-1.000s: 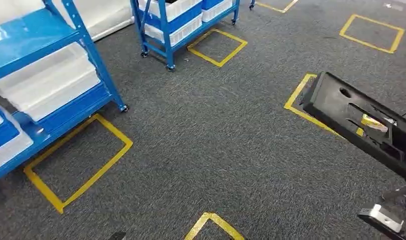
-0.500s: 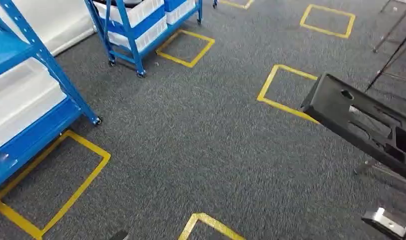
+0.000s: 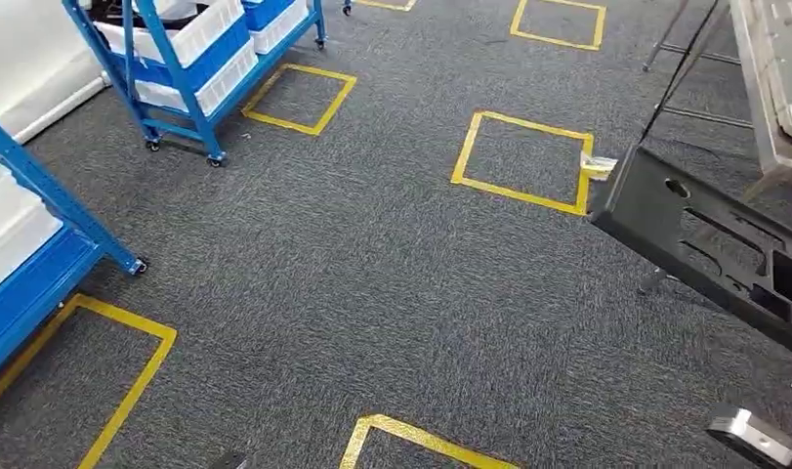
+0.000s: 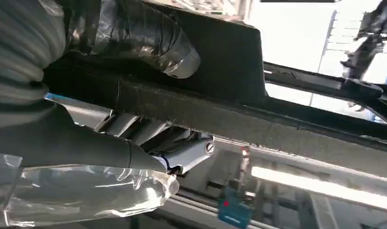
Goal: Take the parts from the cabinet and place them on the table.
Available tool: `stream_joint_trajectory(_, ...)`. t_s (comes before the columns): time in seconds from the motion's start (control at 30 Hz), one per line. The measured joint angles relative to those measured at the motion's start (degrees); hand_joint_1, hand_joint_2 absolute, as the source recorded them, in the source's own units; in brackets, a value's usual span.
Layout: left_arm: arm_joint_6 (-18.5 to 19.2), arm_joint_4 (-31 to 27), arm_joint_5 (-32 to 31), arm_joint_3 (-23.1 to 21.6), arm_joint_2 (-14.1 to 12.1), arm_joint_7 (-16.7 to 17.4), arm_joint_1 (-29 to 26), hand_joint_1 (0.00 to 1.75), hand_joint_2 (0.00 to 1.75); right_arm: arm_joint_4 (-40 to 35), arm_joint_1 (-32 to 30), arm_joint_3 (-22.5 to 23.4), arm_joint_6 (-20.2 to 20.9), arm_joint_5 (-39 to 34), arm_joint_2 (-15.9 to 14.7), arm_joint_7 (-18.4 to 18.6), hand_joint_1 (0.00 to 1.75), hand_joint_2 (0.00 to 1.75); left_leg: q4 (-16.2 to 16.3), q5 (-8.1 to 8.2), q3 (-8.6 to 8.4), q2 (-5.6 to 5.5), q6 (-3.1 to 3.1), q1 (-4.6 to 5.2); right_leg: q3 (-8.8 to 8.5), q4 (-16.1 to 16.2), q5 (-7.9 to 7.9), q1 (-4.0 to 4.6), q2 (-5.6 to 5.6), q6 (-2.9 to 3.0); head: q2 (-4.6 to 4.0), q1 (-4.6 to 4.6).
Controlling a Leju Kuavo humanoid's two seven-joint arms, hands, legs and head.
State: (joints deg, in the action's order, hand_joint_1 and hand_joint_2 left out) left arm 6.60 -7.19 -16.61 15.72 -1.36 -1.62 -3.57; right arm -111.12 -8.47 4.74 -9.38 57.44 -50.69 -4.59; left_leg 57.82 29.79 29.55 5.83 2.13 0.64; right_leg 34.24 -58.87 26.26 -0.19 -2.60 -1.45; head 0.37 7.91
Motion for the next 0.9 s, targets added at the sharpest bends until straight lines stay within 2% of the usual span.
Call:
stream_joint_trajectory(0.07, 0.00, 0.00, 0.00, 0.00, 0.04, 0.00, 0.11, 0.00, 1.75, 0.00, -0.01, 0.11, 0.00, 0.00, -0.11, 0.00, 1.75, 1.75, -0.22, 0.17, -0.49, 1.17, -0.60, -0.12, 0.05, 0.36, -0.09, 0.13, 1.30, 0.60, 0.00, 0.00)
stream_joint_trajectory(0.1, 0.00, -0.02, 0.00, -0.02, 0.04, 0.00, 0.17, 0.00, 1.75, -0.02, -0.09, 0.22, 0.00, 0.00, -0.33, 0.00, 1.75, 1.75, 0.23, 0.92, -0.30, 0.10, -0.99, -0.34, -0.47, 0.91, -0.40, -0.72, 1.72, 1.08, 0.02, 0.02)
stream_joint_trajectory(0.13, -0.08, -0.02, 0.02, -0.04, 0.04, 0.00, 0.07, 0.00, 1.75, -0.02, 0.05, 0.39, 0.66, 0.23, -0.44, 0.58, 1.75, 1.75, 2.06, 2.14, 0.22, -2.59, -1.09, -0.40, -0.50, 1.13, -0.50, -0.63, 2.27, 1.42, 0.00, 0.00)
stream_joint_trajectory(0.17, -0.55, -0.02, 0.15, -0.04, 0.09, 0.26, 0.04, 0.00, 1.75, 0.31, 0.11, 0.57, 3.42, 1.29, -0.41, 2.85, 1.75, 1.75, 5.87, 4.38, 1.98, -4.23, -1.09, -0.57, -0.46, 1.13, -0.56, -0.57, 2.72, 1.66, 0.00, 0.04)
stream_joint_trajectory(0.2, -1.27, -0.02, 0.42, -0.04, 0.11, 0.68, 0.00, 0.00, 1.75, 1.93, 0.16, 1.09, 6.85, 2.54, -0.35, 5.49, 1.75, 1.75, 10.93, 6.73, 4.37, -5.08, -1.16, -0.63, -0.45, 1.13, -0.53, -0.53, 3.25, 1.74, 0.00, 0.07)
stream_joint_trajectory(0.23, -1.73, -0.02, 0.46, -0.04, 0.15, 0.92, -0.01, 0.00, 1.75, 3.77, 0.19, 1.60, 7.63, 3.28, -0.22, 6.12, 1.75, 1.75, 15.08, 8.25, 6.50, -5.38, -1.23, -0.64, -0.45, 1.12, -0.50, -0.45, 3.81, 1.79, 0.00, 0.04)
stream_joint_trajectory(0.27, -2.05, -0.02, 0.52, -0.04, 0.17, 1.05, 0.01, 0.00, 1.75, 6.43, 0.06, 2.07, 7.63, 3.84, 0.00, 6.01, 1.75, 1.75, 17.72, 8.57, 8.16, -5.49, -1.31, -0.63, -0.40, 0.99, -0.49, -0.45, 4.29, 1.79, 0.00, 0.02)
stream_joint_trajectory(0.3, -2.19, -0.02, 0.57, -0.04, 0.22, 1.09, -0.14, 0.00, 1.75, 8.36, 0.11, 2.45, 7.65, 4.33, 0.24, 6.01, 1.75, 1.75, 17.48, 7.45, 8.38, -5.51, -1.40, -0.71, -0.27, 0.82, -0.48, -0.50, 5.03, 1.78, 0.00, 0.02)
stream_joint_trajectory(0.33, -2.30, -0.02, 0.59, -0.04, 0.24, 1.22, -0.36, 0.00, 1.75, 9.42, 0.27, 2.51, 7.65, 4.81, 0.55, 5.97, 1.75, 1.75, 14.93, 5.24, 7.45, -5.55, -1.47, -0.86, -0.15, 0.61, -0.45, -0.59, 5.79, 1.77, 0.00, 0.04)
stream_joint_trajectory(0.37, -2.49, -0.02, 0.61, -0.04, 0.24, 1.25, -0.46, 0.00, 1.75, 9.95, 0.40, 2.49, 7.76, 5.23, 0.92, 5.99, 1.75, 1.75, 10.07, 2.09, 5.34, -5.94, -1.49, -1.03, -0.11, 0.26, -0.27, -0.69, 6.72, 1.60, 0.00, 0.04)
stream_joint_trajectory(0.4, -2.56, -0.02, 0.63, -0.04, 0.26, 1.27, -0.42, 0.00, 1.75, 10.25, 0.42, 2.49, 7.89, 5.49, 1.20, 6.03, 1.75, 1.75, 5.32, -0.64, 3.30, -7.39, -1.38, -1.26, -0.08, -0.11, -0.05, -0.79, 7.44, 1.33, 0.00, 0.04)
stream_joint_trajectory(0.43, -2.58, 0.00, 0.77, -0.04, 0.26, 1.25, -0.43, 0.00, 1.75, 10.69, 0.40, 2.49, 8.11, 5.68, 1.58, 6.43, 1.75, 1.75, 3.11, -0.48, 2.14, -10.90, -1.06, -1.40, 0.24, -0.38, 0.15, -1.06, 8.12, 1.02, 0.00, 0.02)
stream_joint_trajectory(0.47, -2.58, 0.00, 1.03, -0.07, 0.33, 1.25, -0.47, 0.00, 1.75, 10.97, 0.55, 2.51, 8.28, 5.75, 1.71, 6.91, 1.75, 1.75, 1.62, -0.45, 1.89, -11.32, -0.98, -1.47, 0.66, -1.02, 0.16, -0.66, 8.79, 0.69, 0.00, 0.02)
stream_joint_trajectory(0.5, -2.58, 0.00, 1.16, -0.07, 0.37, 1.18, -0.16, 0.00, 1.75, 11.13, 0.23, 2.62, 8.31, 5.75, 1.86, 7.08, 1.75, 1.75, 1.88, -0.19, 1.68, -10.60, -0.92, -1.25, 1.20, -0.85, -0.14, -1.15, 9.29, 0.23, 0.02, 0.04)
stream_joint_trajectory(0.57, -2.58, -0.02, 1.20, -0.07, 0.42, 1.20, -0.08, 0.00, 1.75, 11.50, -0.21, 2.86, 8.39, 5.68, 1.95, 7.30, 1.75, 1.75, 1.32, -0.44, 1.72, -9.38, -0.40, -0.85, 1.46, -0.38, -0.73, -1.64, 10.84, -0.78, 0.00, 0.11)
stream_joint_trajectory(0.6, -2.58, -0.02, 1.20, -0.07, 0.50, 1.18, -0.08, 0.00, 1.75, 11.61, -0.46, 3.19, 8.42, 5.57, 1.90, 7.34, 1.75, 1.75, 0.27, -1.02, 1.34, -8.36, 0.36, -1.33, 1.69, -0.49, -0.52, -1.79, 10.55, -0.99, 0.02, 0.20)
stream_joint_trajectory(0.63, -2.58, -0.02, 1.20, -0.07, 0.52, 1.18, -0.15, 0.00, 1.75, 11.69, -0.63, 3.56, 8.44, 5.55, 2.08, 7.41, 1.75, 1.75, -0.13, -1.24, 1.04, -7.49, 0.71, -1.16, 2.17, -1.61, 0.24, -1.36, 6.70, -1.04, 0.00, 0.04)
stream_joint_trajectory(0.67, -2.58, -0.02, 1.22, -0.07, 0.52, 1.07, -0.19, 0.00, 1.75, 11.83, -0.45, 3.83, 8.48, 5.55, 2.10, 7.45, 1.75, 1.75, -0.30, -1.38, 1.00, -6.83, 0.95, -1.05, 3.56, -4.46, 2.07, -1.19, 4.40, -1.18, 0.00, 0.04)
stream_joint_trajectory(0.7, -2.58, -0.02, 1.22, -0.05, 0.57, 1.07, -0.27, 0.00, 1.75, 11.91, -0.45, 4.06, 8.48, 5.53, 2.10, 7.50, 1.75, 1.75, -0.32, -1.35, 1.05, -6.12, 1.03, -0.88, 5.53, -8.48, 4.02, -1.23, 3.52, -1.38, 0.00, 0.02)
stream_joint_trajectory(0.73, -2.60, -0.02, 1.22, -0.04, 0.57, 1.07, -0.30, 0.00, 1.75, 12.00, -0.56, 4.13, 8.57, 5.42, 2.19, 7.50, 1.75, 1.75, -0.29, -1.26, 1.04, -5.37, 1.14, -0.78, 7.51, -12.57, 5.68, -1.33, 3.19, -1.53, 0.00, 0.07)
stream_joint_trajectory(0.77, -2.67, -0.02, 1.25, -0.04, 0.59, 1.07, -0.33, 0.00, 1.75, 12.15, -0.80, 4.13, 8.63, 5.35, 2.25, 7.50, 1.75, 1.75, -0.26, -1.17, 1.05, -4.61, 1.17, -0.70, 9.20, -15.96, 6.64, -1.47, 3.04, -1.66, 0.00, 0.04)
stream_joint_trajectory(0.8, -2.69, -0.02, 1.27, -0.04, 0.61, 1.07, -0.34, 0.00, 1.75, 12.30, -0.92, 4.19, 8.70, 5.33, 2.38, 7.50, 1.75, 1.75, -0.26, -1.04, 1.02, -3.83, 1.16, -0.65, 9.61, -16.67, 6.11, -1.56, 2.97, -1.71, 0.00, 0.04)
stream_joint_trajectory(0.83, -2.69, -0.02, 1.31, -0.04, 0.66, 1.07, -0.32, 0.00, 1.75, 12.44, -0.94, 4.28, 8.72, 5.31, 2.51, 7.52, 1.75, 1.75, -0.24, -0.89, 0.92, -3.07, 1.06, -0.63, 8.55, -14.57, 4.35, -1.63, 2.87, -1.77, 0.00, 0.04)
stream_joint_trajectory(0.87, -2.73, -0.02, 1.38, -0.04, 0.74, 1.05, -0.29, 0.00, 1.75, 12.50, -0.94, 4.50, 8.83, 5.31, 2.56, 7.58, 1.75, 1.75, -0.18, -0.68, 0.75, -2.38, 0.88, -0.63, 6.12, -10.14, 1.95, -1.65, 2.45, -1.80, 0.00, 0.04)
stream_joint_trajectory(0.9, -2.75, -0.02, 1.38, -0.04, 0.83, 0.98, -0.26, 0.00, 1.75, 12.52, -0.93, 4.74, 8.96, 5.31, 2.56, 7.71, 1.75, 1.75, -0.08, -0.39, 0.49, -1.81, 0.69, -0.64, 3.17, -4.90, -0.30, -1.63, 1.36, -1.76, 0.00, 0.04)
